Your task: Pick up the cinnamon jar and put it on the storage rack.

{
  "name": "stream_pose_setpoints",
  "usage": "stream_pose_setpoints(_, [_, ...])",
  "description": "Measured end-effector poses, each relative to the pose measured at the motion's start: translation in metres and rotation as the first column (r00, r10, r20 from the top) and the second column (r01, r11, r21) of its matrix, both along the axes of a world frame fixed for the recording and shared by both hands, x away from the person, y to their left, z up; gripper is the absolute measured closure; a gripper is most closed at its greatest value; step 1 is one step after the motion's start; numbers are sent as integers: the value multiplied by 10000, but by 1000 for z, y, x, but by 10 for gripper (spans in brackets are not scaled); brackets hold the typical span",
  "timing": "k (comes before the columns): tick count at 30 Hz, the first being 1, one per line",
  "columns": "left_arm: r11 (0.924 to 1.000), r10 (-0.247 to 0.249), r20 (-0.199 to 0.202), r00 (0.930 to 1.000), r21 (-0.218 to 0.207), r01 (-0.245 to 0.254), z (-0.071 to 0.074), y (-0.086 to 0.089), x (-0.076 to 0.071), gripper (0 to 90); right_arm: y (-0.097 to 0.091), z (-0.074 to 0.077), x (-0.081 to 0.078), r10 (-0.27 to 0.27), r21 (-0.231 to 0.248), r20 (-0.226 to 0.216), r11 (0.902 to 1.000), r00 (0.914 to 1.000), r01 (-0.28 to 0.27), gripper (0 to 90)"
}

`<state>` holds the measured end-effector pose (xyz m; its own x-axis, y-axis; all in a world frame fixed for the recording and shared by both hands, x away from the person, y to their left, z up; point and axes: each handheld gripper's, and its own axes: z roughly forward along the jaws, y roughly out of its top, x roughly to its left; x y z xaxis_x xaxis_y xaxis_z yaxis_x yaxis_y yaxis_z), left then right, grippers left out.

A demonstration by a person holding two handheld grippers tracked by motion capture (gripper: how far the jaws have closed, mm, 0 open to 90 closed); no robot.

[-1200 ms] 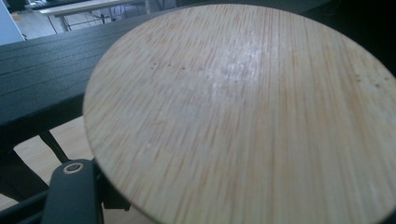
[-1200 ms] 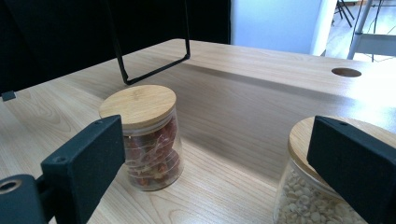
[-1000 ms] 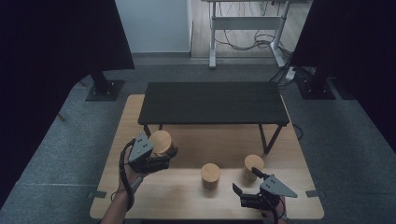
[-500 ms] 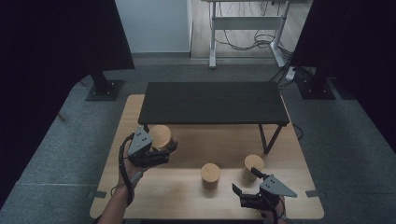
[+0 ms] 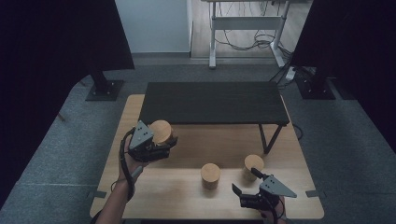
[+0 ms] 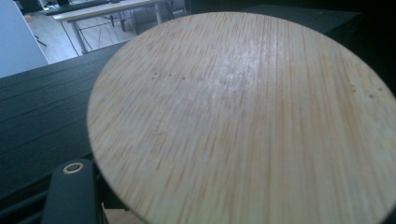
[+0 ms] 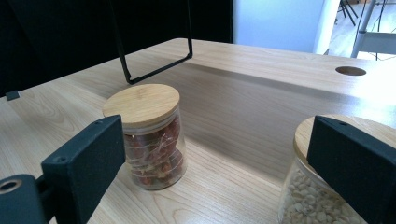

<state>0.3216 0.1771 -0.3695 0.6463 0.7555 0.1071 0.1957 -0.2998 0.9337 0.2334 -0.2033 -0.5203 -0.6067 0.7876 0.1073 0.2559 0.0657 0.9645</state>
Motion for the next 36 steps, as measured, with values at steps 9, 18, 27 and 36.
stream_pose_setpoints(9, [9998,198,130,9997,31,-199,6,-2,8,254,0,1,-1,40,-2,27,10000,10000,-40,38])
stream_pose_setpoints(18, [9995,234,222,9995,213,-238,17,-7,17,255,1,1,-1,104,29,21,9999,9999,-104,38])
stream_pose_setpoints(27, [9991,292,206,9994,291,-298,21,-12,26,254,4,-1,-1,216,-1,-27,9998,9998,-216,38])
stream_pose_setpoints(36, [9985,370,242,9990,388,-379,25,-17,35,254,5,-2,-2,250,-12,-48,9997,9997,-250,38])
